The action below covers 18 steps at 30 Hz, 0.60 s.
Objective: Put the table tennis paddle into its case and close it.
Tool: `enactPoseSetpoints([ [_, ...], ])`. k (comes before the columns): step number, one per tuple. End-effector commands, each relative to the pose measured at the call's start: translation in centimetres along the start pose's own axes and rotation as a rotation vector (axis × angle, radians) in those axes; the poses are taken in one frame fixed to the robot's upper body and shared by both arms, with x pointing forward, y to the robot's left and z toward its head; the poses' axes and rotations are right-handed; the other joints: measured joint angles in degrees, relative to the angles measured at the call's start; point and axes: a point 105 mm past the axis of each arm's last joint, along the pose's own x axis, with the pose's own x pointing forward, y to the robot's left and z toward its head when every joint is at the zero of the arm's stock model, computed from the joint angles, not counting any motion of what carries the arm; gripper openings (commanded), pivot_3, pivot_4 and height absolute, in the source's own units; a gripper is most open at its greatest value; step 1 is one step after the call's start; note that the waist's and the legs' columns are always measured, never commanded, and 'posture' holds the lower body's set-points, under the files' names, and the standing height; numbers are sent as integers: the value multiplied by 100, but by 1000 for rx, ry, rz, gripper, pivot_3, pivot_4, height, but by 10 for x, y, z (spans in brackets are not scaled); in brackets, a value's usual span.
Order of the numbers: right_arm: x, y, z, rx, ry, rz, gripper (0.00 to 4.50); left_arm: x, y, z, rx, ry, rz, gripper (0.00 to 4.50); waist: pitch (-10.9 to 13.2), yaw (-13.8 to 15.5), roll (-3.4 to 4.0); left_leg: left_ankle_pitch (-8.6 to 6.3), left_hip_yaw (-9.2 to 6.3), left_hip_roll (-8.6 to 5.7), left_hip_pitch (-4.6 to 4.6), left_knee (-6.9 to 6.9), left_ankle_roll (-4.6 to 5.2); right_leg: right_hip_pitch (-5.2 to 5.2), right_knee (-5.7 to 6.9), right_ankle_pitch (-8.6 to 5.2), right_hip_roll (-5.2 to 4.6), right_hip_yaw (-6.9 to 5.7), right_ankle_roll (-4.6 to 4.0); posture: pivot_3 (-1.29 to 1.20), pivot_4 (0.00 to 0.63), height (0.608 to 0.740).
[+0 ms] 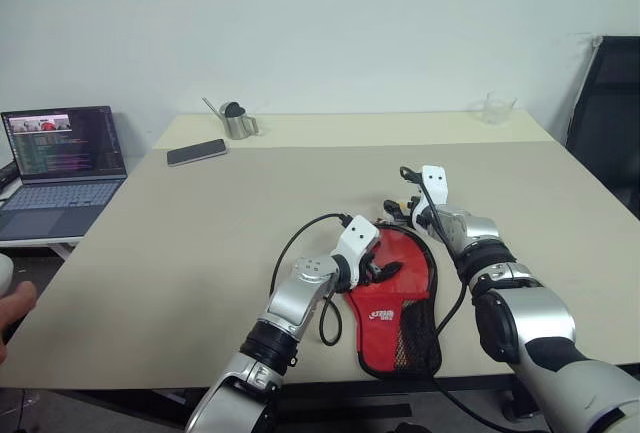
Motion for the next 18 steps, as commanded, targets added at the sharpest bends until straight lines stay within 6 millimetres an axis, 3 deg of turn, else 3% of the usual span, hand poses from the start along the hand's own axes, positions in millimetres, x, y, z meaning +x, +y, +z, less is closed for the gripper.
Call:
enactPoseSetpoints([
  [1, -2, 3, 22, -9, -55, -11, 4500, 1, -2, -32, -29, 87, 18, 3571, -10, -2, 12, 0, 0, 0, 1, 0, 1, 0, 1, 0, 0, 0, 0, 0, 150, 740],
  [14, 2, 10, 9, 6, -25, -1, 4500, 0, 2, -42, -55, 89, 61, 3571, -33, -2, 29, -9, -4, 0, 7, 1, 18, 6, 6, 5, 2, -3, -3, 0, 150, 740],
  [18, 2, 10, 8, 13, -23, -2, 3544, -1, 2, -43, -53, 92, 63, 3629, -34, -2, 31, -9, -4, 0, 8, 1, 19, 7, 5, 5, 2, -2, -3, 0, 150, 740],
])
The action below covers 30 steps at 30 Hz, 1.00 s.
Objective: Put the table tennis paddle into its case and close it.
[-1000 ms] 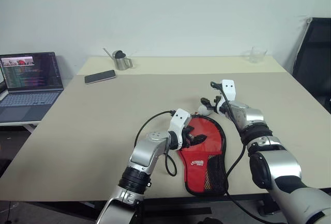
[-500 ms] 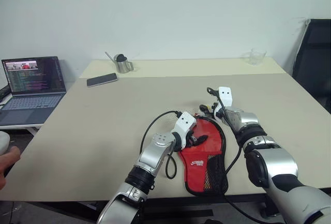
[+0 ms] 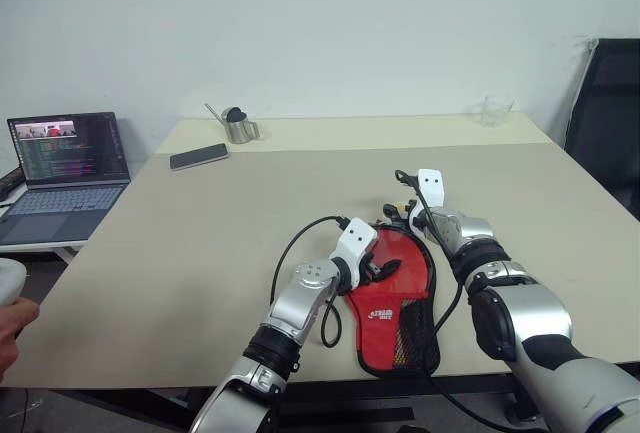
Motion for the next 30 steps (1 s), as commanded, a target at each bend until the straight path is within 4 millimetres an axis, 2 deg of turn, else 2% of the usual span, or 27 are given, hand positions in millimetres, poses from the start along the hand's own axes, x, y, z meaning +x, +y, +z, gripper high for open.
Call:
enactPoseSetpoints([
  [1, -1, 4, 11, 7, -41, 9, 3233, -4, 0, -39, -48, 125, 18, 3629, -2, 0, 2, 0, 0, 0, 1, 0, 0, 0, 0, 0, 0, 0, 0, 0, 150, 740],
  [7, 0, 1, 8, 16, -39, -7, 1189, -4, -2, -40, -51, 129, 13, 3629, -3, 0, 3, 0, 0, 0, 1, 0, 0, 1, 0, 0, 1, 0, 0, 0, 150, 740],
  [11, -2, -5, 10, 17, -46, -27, 462, -4, -3, -42, -57, 136, 9, 3629, -4, 0, 3, 0, 0, 0, 1, 0, 0, 1, 0, 0, 1, 0, 0, 0, 150, 740],
  [13, -3, -9, 12, 14, -51, -36, 336, -4, -3, -43, -61, 139, 7, 3629, -4, 0, 3, 0, -1, 0, 1, 0, 0, 1, -1, 0, 1, 0, 0, 0, 150, 740],
  [20, -9, -26, 15, -24, -51, -62, 327, -6, -1, -43, -68, 138, -4, 3629, -4, 6, 3, -1, -5, 0, 0, -1, 1, 4, -6, 0, 1, -4, 0, 0, 150, 740],
  [30, -32, -65, 25, -16, -64, -131, 315, -4, 2, -40, -77, 133, -22, 3629, -4, 28, 4, -2, -14, -1, -7, -3, 3, 5, -15, 0, 0, -10, 0, 0, 150, 740],
])
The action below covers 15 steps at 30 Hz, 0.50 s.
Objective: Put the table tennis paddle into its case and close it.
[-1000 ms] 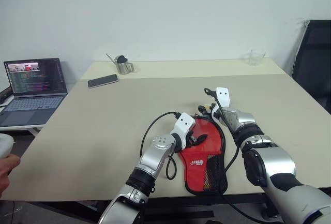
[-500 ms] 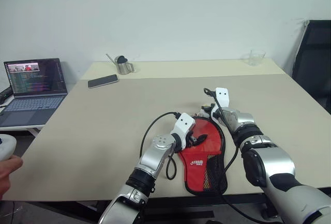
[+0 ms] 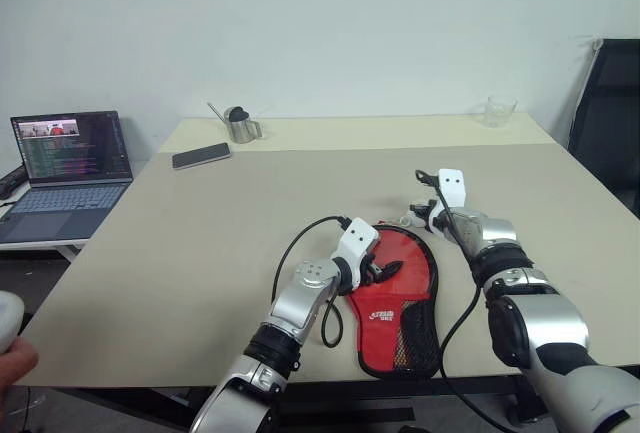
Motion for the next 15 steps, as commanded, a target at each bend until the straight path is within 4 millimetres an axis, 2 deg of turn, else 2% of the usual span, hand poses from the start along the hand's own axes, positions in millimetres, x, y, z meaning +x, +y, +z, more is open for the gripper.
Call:
enactPoseSetpoints([
  [1, -13, -18, 19, -2, -54, -41, 315, -6, 5, -40, -67, 129, 18, 3629, 0, 3, 0, 0, 0, 0, 1, 0, 0, 0, 0, 0, 0, 0, 0, 0, 150, 740],
  [6, -31, -29, 15, -4, -47, -56, 315, -5, 10, -37, -56, 129, 16, 3629, 0, 52, 0, 0, -5, -2, 1, 1, 1, 4, 0, 0, 0, -4, 1, 0, 150, 740],
  [15, -54, -25, 4, -69, -18, -32, 315, 2, 7, -35, -36, 140, -31, 3629, 0, 117, 0, 0, -8, -2, 1, 1, 1, 4, -1, -2, 5, -9, 3, 0, 150, 740],
])
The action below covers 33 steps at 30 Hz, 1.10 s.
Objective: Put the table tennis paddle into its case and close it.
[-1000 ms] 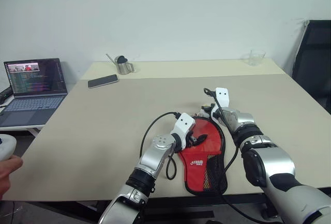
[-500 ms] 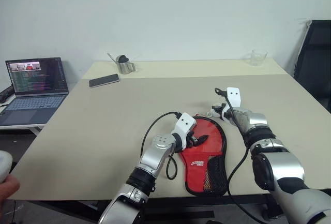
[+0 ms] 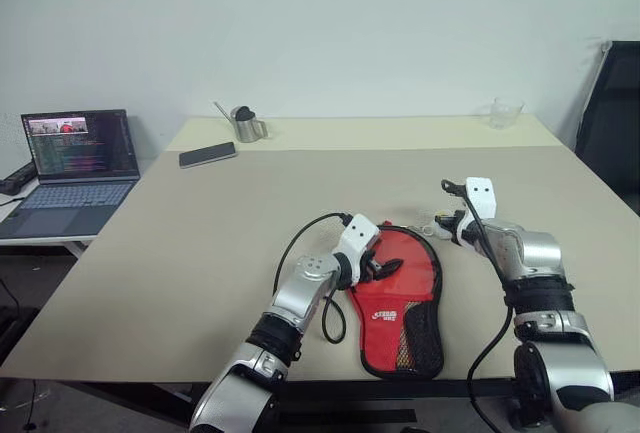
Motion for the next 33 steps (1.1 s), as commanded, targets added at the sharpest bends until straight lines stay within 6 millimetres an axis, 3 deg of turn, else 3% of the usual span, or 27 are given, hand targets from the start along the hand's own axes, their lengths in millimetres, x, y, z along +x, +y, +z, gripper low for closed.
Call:
enactPoseSetpoints([
  [1, -13, -7, 14, -38, -46, -15, 315, -2, -1, -37, -45, 122, -3, 3629, 0, 13, 0, 0, 0, 0, 0, 0, 0, 0, 0, 0, 0, -1, 0, 0, 150, 740],
  [15, -64, -34, -6, -280, 94, 90, 314, 7, -8, -35, -15, 134, -61, 3629, 3, 82, -4, -3, -25, -13, 1, 0, 5, 24, -16, -14, 2, -24, 22, 0, 150, 740],
  [25, -91, -15, -39, -493, 232, 309, 313, 10, -13, -36, -4, 140, -87, 3629, 8, 130, -11, -4, -45, -16, 5, 0, 5, 44, -31, -35, -9, -44, 56, 0, 150, 740],
  [33, -110, -13, -51, -587, 298, 426, 313, 11, -16, -38, 7, 148, -98, 3629, 8, 158, -13, -4, -58, -12, 1, 0, 4, 54, -53, -35, -10, -58, 57, 0, 150, 740],
])
